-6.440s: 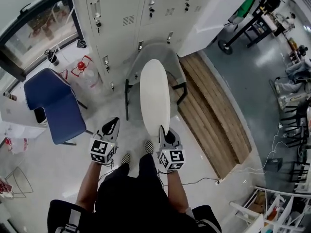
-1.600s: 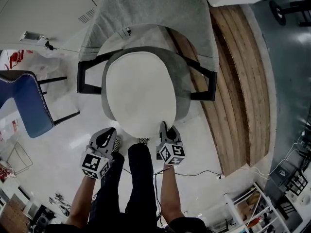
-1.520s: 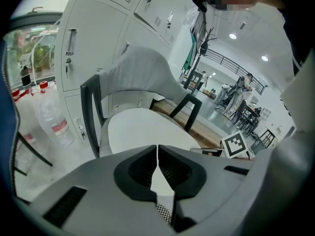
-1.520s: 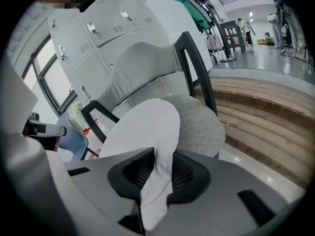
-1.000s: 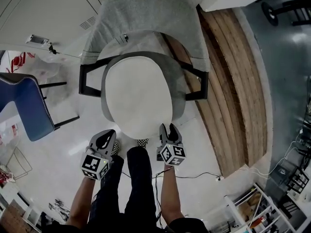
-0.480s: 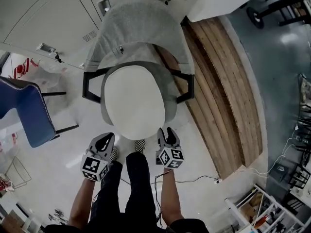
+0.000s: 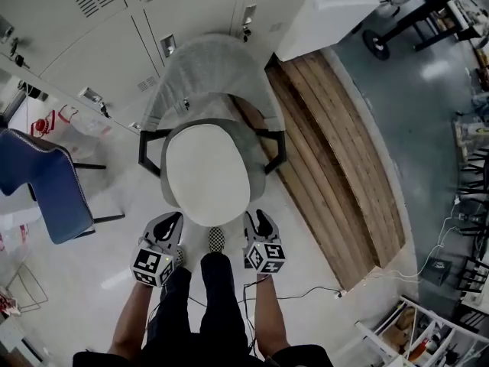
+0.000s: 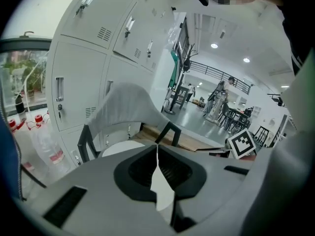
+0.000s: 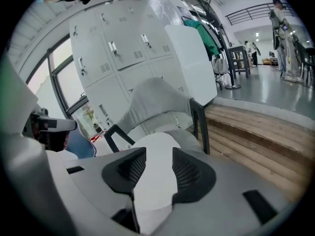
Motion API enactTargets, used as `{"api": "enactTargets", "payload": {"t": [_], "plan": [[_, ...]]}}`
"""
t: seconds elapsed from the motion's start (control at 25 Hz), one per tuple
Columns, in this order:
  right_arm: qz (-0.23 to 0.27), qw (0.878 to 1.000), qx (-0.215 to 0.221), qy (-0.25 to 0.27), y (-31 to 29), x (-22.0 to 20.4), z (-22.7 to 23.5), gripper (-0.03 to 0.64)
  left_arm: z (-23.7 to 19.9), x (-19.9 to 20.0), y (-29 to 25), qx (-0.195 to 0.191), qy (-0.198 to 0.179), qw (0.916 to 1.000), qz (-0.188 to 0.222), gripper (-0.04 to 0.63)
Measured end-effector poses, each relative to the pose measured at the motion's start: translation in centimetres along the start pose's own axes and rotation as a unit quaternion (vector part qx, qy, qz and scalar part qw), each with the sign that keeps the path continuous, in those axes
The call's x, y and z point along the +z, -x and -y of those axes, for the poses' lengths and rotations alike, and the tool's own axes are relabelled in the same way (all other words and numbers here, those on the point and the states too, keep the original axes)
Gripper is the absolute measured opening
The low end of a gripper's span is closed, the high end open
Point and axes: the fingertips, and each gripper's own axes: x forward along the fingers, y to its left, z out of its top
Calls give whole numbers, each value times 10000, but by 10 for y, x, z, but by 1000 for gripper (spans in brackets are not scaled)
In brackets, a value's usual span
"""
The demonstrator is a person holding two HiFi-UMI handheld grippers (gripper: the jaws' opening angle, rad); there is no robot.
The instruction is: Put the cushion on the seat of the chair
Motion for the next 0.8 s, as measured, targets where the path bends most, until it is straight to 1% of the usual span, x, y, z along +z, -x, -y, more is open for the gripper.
{"api": "enactTargets", "payload": {"t": [0.24, 0.44, 0.6, 0.8], "plan": [[254, 9990, 128, 330, 38, 40, -34, 181, 20, 42, 33, -111, -219, 9993, 279, 25], [458, 9972, 226, 549, 68, 68, -64, 158, 30, 72, 64, -118, -381, 9981, 478, 25], [529, 9943, 322, 872, 94, 87, -93, 147, 38, 95, 93, -101, -460, 9968, 645, 25], [792, 9889, 396, 1190, 126, 119, -131, 132, 46, 124, 129, -92, -561, 9943, 906, 25]]}}
